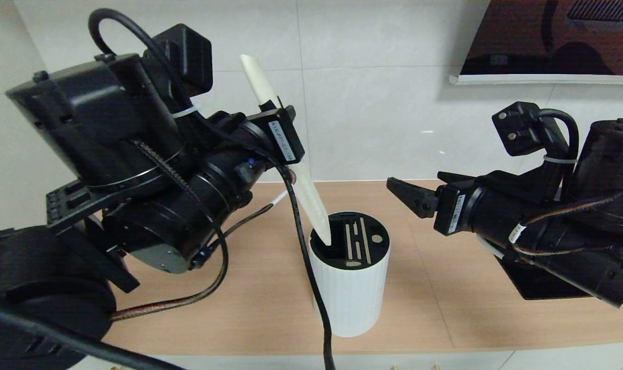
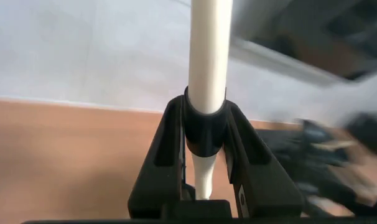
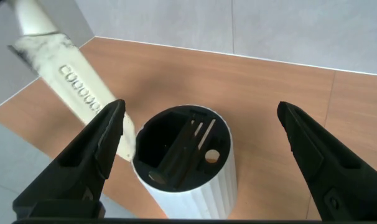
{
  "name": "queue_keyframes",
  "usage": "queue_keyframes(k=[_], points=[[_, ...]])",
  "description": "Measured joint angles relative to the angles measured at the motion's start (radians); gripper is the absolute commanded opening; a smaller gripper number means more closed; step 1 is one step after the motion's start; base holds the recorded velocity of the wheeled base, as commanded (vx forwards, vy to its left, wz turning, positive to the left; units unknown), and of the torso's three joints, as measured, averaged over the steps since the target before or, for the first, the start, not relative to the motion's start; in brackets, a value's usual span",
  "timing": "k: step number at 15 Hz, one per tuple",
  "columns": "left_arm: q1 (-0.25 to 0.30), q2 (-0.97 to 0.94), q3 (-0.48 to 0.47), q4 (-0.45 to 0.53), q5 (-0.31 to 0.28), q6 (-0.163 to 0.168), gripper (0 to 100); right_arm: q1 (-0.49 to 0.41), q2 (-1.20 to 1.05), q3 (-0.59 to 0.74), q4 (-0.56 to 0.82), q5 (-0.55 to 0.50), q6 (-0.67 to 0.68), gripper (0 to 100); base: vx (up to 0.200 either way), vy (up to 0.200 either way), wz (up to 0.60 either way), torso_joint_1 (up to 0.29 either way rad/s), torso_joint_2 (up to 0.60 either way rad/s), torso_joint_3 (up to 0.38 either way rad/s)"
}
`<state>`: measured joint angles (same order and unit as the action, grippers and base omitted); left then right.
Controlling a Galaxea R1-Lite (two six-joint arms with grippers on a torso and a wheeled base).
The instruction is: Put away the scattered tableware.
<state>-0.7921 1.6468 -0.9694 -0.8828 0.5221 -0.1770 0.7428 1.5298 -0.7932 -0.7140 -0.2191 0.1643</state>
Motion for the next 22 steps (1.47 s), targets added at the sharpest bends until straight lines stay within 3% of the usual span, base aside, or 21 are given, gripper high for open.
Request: queue_keyframes(k=[1,4,7,22], points=[[-0.033,0.016,-0.013,-0.029,0.055,0.04,0,-0.005,0.0,-0.002,0.0,0.0,0.0,100,0.0,0.0,0.0,0.0,0.0,0.0],[-0.088,0.073,-0.019,-0.194,0.115,0.138,0,-0.017,0.009,-0.003,-0.001,0.0,0.0,100,0.0,0.0,0.0,0.0,0.0,0.0],[-0.109,0.114,0.0,-0.254,0.13,0.179,0,-0.021,0.018,-0.003,-0.001,0.0,0.0,100,0.0,0.0,0.0,0.0,0.0,0.0],[-0.108,0.177,0.004,-0.256,0.143,0.182,0,-0.022,0.026,0.001,-0.001,0.0,0.0,100,0.0,0.0,0.0,0.0,0.0,0.0]])
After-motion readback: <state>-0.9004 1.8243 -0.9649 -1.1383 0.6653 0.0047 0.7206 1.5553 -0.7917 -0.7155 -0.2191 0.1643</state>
